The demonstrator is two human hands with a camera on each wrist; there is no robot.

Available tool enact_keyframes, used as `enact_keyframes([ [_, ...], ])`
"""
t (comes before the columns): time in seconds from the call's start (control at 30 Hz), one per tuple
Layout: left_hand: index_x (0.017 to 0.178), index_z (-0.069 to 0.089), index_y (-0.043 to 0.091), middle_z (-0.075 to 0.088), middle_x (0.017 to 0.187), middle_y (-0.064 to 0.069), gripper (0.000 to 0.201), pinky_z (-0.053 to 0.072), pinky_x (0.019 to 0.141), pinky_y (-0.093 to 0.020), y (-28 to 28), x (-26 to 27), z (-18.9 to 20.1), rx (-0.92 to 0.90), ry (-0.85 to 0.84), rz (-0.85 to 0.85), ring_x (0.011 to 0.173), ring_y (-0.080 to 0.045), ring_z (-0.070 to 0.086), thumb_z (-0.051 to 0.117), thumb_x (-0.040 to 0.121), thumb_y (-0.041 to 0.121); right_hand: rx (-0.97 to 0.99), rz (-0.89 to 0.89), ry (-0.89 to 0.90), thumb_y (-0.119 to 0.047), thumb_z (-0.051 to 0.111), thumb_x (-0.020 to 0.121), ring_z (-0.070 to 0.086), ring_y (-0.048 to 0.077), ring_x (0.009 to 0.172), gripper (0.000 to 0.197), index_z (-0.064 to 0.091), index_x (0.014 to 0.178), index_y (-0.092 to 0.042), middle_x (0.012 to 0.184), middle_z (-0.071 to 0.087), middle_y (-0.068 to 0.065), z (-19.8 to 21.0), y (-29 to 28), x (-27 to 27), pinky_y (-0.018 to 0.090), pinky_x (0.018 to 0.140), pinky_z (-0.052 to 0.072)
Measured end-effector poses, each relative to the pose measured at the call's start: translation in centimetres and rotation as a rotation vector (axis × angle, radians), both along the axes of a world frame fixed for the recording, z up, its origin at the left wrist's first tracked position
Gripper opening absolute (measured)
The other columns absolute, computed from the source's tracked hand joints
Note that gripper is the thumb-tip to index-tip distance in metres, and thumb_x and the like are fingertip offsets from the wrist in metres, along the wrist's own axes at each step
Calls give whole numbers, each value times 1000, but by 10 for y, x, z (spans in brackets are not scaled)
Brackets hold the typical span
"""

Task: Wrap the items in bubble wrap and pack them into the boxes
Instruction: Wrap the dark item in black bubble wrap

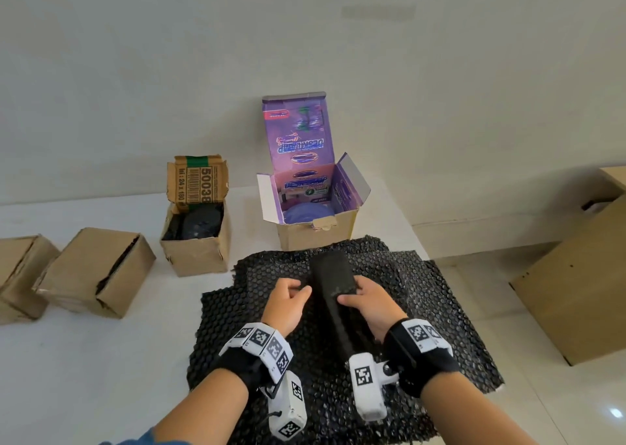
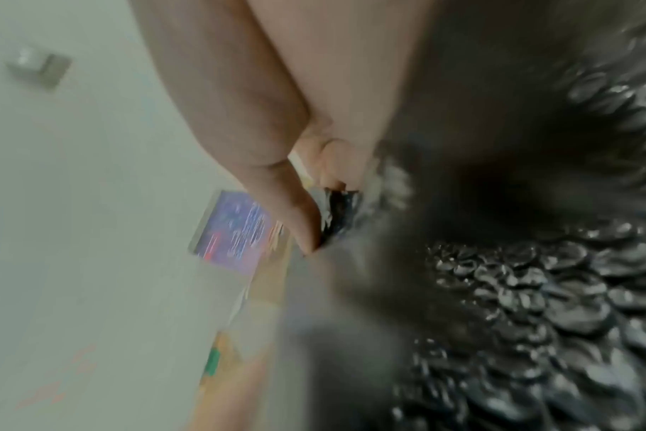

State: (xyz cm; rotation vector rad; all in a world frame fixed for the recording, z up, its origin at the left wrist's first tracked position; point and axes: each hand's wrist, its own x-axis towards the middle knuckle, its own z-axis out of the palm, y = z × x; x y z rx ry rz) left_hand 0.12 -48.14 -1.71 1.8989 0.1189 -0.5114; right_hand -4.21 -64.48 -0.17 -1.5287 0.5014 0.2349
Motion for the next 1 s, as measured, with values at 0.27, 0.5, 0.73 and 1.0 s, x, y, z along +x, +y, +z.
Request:
enact_keyframes([
  [0.27, 116, 47, 10, 58, 97, -5, 39, 51, 72, -27, -27, -17, -12, -65, 359, -137, 87, -17, 60, 55, 92, 39, -403, 14, 136, 2, 64, 82, 61, 28, 103, 50, 40, 126, -4, 110, 62, 14, -21, -50, -15, 41, 94, 48],
  [0.5, 119, 47, 10, 63, 94, -6, 50, 58, 75, -34, -51, -22, -31, 97, 257, -133, 85, -21, 67, 71, 82, 34, -702, 21, 88, -1, 60, 85, 51, 28, 120, 59, 31, 137, -8, 130, 51, 14, -21, -64, -38, 30, 98, 40],
  [0.73, 80, 51, 21, 65, 70, -3, 24, 59, 74, -34, -63, -26, -35, 133, 193, -178, 70, -21, 68, 73, 79, 29, -834, 81, 94, 1, 60, 86, 43, 28, 122, 59, 32, 137, -10, 137, 34, 16, -25, -65, -45, 25, 102, 34],
  [1.0, 71, 54, 12, 65, 84, -12, 25, 53, 86, -43, -43, -15, -18, -203, 254, -107, 85, -27, 65, 77, 71, 22, -834, 116, -30, -14, 67, 84, 49, 19, 112, 43, 51, 123, -19, 121, 50, 6, -24, -60, -38, 22, 98, 35],
])
